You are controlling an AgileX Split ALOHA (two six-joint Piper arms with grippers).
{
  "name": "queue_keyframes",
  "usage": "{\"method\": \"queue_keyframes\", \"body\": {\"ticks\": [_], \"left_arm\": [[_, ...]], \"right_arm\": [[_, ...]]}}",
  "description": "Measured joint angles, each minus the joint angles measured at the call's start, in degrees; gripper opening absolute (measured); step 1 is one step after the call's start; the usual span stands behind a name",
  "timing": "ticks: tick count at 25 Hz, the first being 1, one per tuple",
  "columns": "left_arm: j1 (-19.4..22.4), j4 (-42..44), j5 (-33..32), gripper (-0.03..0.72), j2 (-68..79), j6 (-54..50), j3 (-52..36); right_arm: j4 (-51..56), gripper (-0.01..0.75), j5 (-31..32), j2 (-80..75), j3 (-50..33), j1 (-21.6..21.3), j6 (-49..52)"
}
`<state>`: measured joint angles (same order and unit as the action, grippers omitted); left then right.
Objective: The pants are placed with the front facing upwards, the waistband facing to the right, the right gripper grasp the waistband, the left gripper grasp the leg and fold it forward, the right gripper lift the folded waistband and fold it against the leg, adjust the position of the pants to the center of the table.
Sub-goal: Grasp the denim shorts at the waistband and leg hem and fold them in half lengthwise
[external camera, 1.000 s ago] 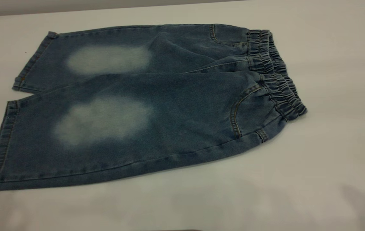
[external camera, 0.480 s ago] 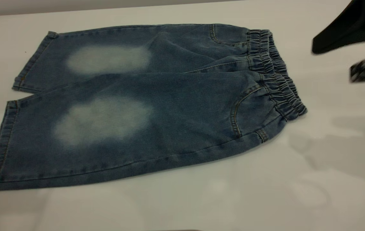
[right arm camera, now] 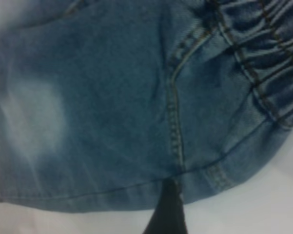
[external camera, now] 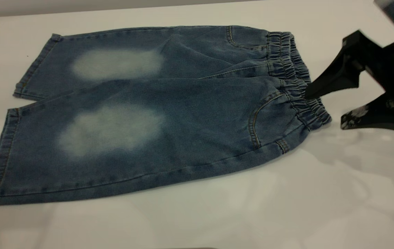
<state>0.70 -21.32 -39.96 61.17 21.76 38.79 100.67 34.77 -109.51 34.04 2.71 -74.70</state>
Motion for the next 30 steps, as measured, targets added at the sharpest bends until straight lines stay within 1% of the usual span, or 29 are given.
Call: {"method": "queue_keyframes", "body": {"ticks": [7, 17, 24, 30], "left_arm": [[0.00, -0.07, -0.02, 0.566, 0.00, 0.00, 0.00], [0.00, -0.07, -0.02, 0.566, 0.00, 0.00, 0.00], [0.00, -0.07, -0.18, 0.566, 0.00, 0.00, 0.00], [0.00, -0.07, -0.18, 0.566, 0.00, 0.00, 0.00]], "right_arm": [[0.29, 0.564, 1.32, -5.99, 3.91, 0.00, -0.21], [1.00, 0.564, 1.15, -9.92, 7.69, 0.00, -2.21], [0.58, 0.564, -3.21, -9.92, 8.16, 0.00, -0.94], [-0.58, 0.564, -3.54, -10.77, 8.58, 0.00, -0.14]]}}
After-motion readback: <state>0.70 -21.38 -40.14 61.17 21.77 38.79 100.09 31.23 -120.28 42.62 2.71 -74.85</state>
